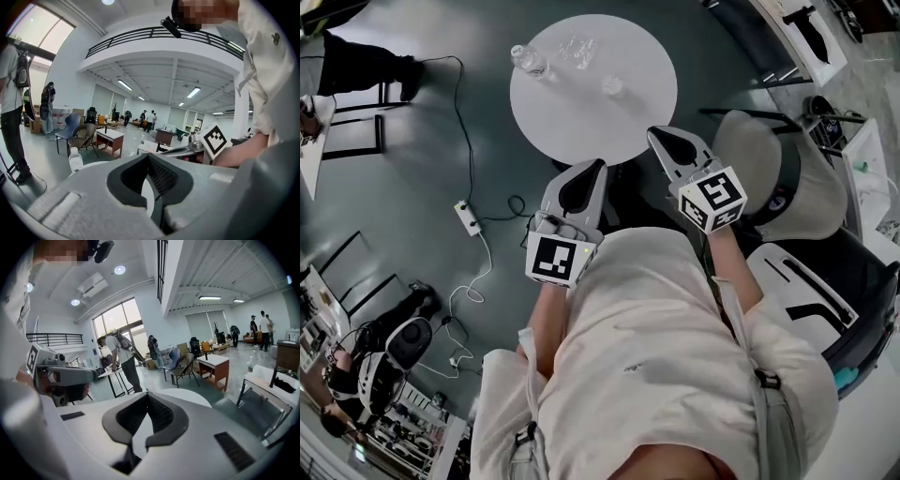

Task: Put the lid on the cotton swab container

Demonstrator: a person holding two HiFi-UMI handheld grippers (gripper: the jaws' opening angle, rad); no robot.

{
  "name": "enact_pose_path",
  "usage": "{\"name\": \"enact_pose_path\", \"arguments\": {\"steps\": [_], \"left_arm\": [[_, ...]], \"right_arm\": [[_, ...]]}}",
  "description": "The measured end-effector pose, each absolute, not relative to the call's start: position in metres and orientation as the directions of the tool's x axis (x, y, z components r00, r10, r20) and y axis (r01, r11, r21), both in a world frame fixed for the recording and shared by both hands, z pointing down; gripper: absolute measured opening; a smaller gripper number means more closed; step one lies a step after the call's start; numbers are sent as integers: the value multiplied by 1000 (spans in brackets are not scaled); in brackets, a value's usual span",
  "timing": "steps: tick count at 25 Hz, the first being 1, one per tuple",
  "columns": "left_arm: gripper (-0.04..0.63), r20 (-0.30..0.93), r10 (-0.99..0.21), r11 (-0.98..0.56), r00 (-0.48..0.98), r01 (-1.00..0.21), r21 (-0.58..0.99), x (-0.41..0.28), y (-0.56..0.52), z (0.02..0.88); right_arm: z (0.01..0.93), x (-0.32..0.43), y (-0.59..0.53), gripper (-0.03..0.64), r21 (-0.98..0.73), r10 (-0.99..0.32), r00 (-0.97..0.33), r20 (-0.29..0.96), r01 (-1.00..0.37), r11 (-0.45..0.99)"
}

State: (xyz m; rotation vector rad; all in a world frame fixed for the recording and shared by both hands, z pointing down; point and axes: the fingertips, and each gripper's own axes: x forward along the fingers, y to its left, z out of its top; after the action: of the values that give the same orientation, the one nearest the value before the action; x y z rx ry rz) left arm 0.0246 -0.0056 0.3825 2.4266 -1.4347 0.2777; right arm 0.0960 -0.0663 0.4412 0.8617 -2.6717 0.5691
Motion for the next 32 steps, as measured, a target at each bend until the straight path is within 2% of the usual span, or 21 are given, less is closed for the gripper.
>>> {"name": "enact_pose_path", "arguments": {"steps": [18, 21, 32], "left_arm": [[9, 343, -775, -482, 531, -848, 223, -4, -51, 405], [9, 356, -769, -481, 530, -848, 223, -9, -54, 409], [9, 382, -762, -467, 522, -853, 234, -23, -60, 420]], "right_arm": [[557, 70, -131, 6, -180, -515, -657, 551, -696, 695], [571, 65, -140, 51, -171, -508, -646, 570, -697, 696], [614, 55, -167, 57, -143, -475, -600, 643, -704, 696]]}}
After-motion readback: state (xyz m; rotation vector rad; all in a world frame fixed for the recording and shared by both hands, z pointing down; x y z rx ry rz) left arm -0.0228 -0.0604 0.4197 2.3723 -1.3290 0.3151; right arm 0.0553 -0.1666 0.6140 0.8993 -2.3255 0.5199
